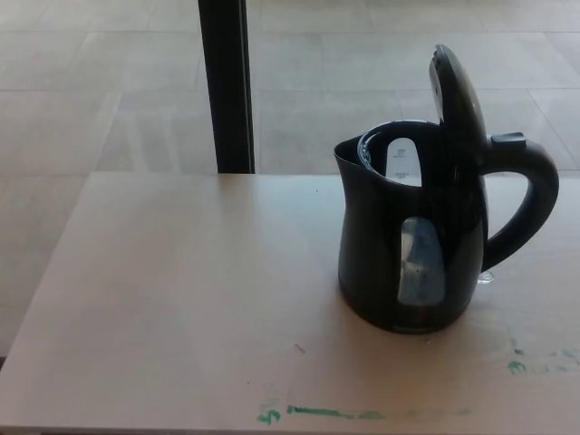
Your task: The robot uses its right hand to push down on the lid of a kettle kept in the middle of the desk to close it
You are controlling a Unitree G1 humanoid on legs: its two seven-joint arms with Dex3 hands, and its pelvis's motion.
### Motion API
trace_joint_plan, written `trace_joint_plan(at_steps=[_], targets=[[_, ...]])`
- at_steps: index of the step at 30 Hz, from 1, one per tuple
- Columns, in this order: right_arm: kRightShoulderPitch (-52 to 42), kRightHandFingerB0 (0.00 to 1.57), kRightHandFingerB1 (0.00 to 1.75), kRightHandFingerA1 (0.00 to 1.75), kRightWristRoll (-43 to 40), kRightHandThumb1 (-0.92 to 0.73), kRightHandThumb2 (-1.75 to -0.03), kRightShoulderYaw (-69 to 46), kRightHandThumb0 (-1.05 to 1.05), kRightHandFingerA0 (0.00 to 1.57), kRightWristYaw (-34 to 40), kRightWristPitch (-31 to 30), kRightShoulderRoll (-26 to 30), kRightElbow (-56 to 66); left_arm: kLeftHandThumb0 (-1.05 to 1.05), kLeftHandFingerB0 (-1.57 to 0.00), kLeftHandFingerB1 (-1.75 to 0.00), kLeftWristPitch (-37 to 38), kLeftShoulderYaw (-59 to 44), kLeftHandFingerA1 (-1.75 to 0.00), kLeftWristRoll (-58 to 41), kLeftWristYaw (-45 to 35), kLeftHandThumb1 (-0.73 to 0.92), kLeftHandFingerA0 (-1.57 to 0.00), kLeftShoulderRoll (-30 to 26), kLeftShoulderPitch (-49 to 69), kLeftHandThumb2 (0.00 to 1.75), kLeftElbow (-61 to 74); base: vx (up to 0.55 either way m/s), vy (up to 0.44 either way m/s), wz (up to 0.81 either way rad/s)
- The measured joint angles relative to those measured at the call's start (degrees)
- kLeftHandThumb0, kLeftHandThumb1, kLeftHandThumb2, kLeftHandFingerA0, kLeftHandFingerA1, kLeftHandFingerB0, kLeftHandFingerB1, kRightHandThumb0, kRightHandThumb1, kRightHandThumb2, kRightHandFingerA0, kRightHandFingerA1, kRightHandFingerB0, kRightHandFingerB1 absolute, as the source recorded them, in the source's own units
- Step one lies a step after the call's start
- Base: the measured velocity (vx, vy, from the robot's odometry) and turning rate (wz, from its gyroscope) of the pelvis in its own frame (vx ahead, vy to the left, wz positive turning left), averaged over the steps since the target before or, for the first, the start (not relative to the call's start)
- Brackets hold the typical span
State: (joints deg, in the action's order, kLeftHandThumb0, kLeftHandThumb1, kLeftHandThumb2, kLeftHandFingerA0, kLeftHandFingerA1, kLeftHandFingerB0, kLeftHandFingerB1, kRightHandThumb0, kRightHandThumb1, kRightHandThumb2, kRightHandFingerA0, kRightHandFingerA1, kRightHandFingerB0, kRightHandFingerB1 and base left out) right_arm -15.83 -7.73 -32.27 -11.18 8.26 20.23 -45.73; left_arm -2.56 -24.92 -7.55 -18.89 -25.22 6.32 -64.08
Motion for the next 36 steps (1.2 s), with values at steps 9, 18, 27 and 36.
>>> trace_joint_plan(at_steps=[9,18,27,36], targets=[[5.7,0.07,0.21,0.42,-6.4,-0.92,-0.72,-8.6,-0.76,0.25,-1.3,-0.5,1.8,8.7,-0.77,-0.36,-0.49,-0.2,-2.6,-0.65,-2.2,-4.2,0.57,-0.51,-0.7,-1.4,0.92,-2.9,0.00,0.000,0.00],[21.6,0.19,0.36,0.49,-11.0,-0.87,-0.67,-8.1,-0.88,0.28,-2.6,-4.2,10.5,24.1,-0.71,-0.37,-0.36,-0.3,-3.2,-0.53,-3.7,-6.4,0.66,-0.51,-1.7,-1.5,0.60,-4.3,0.00,0.000,0.02],[34.4,0.15,0.26,0.38,-11.5,-0.91,-0.68,1.7,-0.88,0.21,-2.7,-11.1,13.4,37.7,-0.79,-0.34,-0.47,-0.5,-3.1,-0.61,-4.7,-7.1,0.54,-0.48,-1.8,-1.2,0.90,-4.3,0.00,0.000,0.00],[51.5,0.02,0.25,0.37,-6.0,-0.91,-0.73,18.6,-0.93,0.06,-5.1,-14.7,18.9,36.1,-0.77,-0.31,-0.47,-0.4,-3.0,-0.62,-5.0,-7.4,0.56,-0.49,-2.1,-1.1,0.90,-5.8,0.00,0.000,0.00]])
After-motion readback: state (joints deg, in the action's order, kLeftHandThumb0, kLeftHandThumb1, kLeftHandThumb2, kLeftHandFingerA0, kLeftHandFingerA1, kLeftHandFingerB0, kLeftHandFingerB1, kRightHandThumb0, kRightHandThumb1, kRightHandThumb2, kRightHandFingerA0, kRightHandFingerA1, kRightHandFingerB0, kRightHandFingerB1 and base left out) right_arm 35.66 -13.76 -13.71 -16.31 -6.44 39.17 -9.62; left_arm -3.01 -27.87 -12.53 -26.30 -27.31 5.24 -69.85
